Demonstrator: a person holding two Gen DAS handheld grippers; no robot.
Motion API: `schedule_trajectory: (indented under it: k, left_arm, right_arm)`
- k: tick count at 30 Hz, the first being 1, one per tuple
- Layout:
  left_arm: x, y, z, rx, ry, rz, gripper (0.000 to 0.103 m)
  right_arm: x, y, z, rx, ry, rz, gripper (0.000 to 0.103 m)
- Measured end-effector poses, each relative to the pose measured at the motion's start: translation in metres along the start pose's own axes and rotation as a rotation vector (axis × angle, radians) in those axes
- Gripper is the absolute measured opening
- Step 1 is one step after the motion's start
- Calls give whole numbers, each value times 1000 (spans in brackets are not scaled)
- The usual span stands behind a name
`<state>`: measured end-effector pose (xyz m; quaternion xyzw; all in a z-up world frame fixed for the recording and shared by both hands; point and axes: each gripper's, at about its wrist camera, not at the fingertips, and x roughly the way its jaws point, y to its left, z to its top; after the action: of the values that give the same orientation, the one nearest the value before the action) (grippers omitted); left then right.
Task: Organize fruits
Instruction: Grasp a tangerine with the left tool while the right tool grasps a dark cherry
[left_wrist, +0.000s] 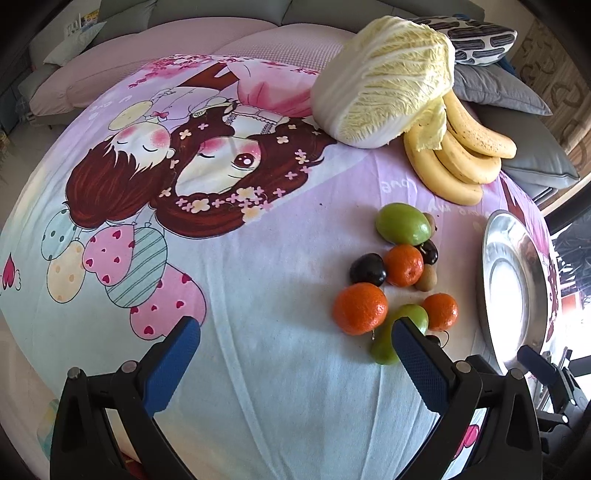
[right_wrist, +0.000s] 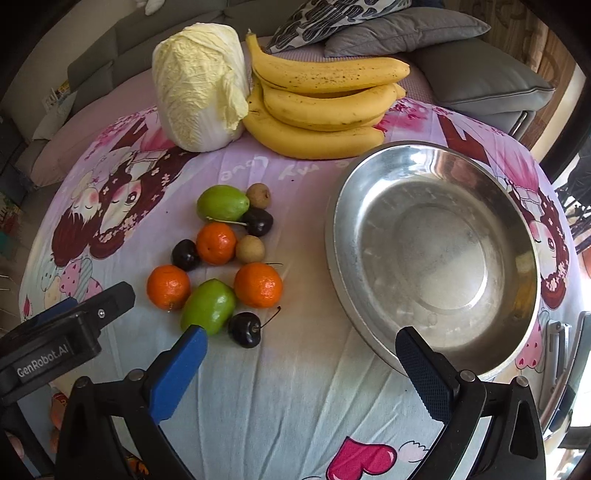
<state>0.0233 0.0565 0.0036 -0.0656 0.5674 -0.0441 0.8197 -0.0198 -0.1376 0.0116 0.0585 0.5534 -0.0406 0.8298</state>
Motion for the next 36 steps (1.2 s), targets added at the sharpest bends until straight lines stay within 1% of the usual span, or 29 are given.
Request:
schedule_trajectory:
  k: [4, 6, 9, 12, 14, 16, 20, 23, 25, 26, 27, 29, 31, 32, 34, 36]
  left_arm:
    - [-4, 12, 12, -27, -17, 1, 103]
    - [-4, 17, 18, -36, -28, -14, 103]
    - [0, 17, 26, -21, -15, -40, 103]
    - [6, 11, 30, -8, -5, -41, 103]
    - [13, 5, 31, 6, 33, -57, 103]
    - [22, -2, 30, 10, 100, -51, 103]
    - [35, -12, 28, -8, 139, -62, 103]
    - [42, -16, 25, -4, 156, -91, 93]
    - [47, -18, 23, 1, 167, -106, 82]
    - [51, -19, 24, 1, 172, -116, 79]
    - [53, -19, 23, -4, 174, -134, 74]
    - [56, -19, 23, -21, 180, -169, 69]
    - [58, -21, 23, -23, 183, -199, 57]
    - [58, -23, 23, -20, 186, -214, 55]
    - [62, -26, 22, -21, 196, -242, 44]
    - [67, -29, 20, -22, 207, -247, 43]
  right_arm:
    - [8, 13, 4, -25, 26, 28, 103]
    - [16, 19, 7, -29, 53, 44, 103]
    - [27, 21, 9, -26, 89, 73, 103]
    - [38, 20, 11, -5, 123, 88, 103]
    - [44, 18, 12, 9, 141, 101, 103]
    - [50, 16, 11, 27, 163, 116, 103]
    - [56, 11, 9, 52, 191, 142, 103]
    - [57, 10, 9, 55, 194, 139, 103]
    - [57, 10, 9, 53, 195, 133, 103]
    - [57, 10, 9, 53, 194, 133, 103]
    - [57, 11, 10, 52, 188, 134, 103]
    - [52, 7, 10, 57, 172, 133, 103]
    - [46, 3, 10, 70, 153, 143, 103]
    - [45, 1, 10, 78, 148, 155, 103]
    - [44, -2, 10, 89, 142, 167, 103]
    - [43, -3, 9, 86, 141, 161, 102]
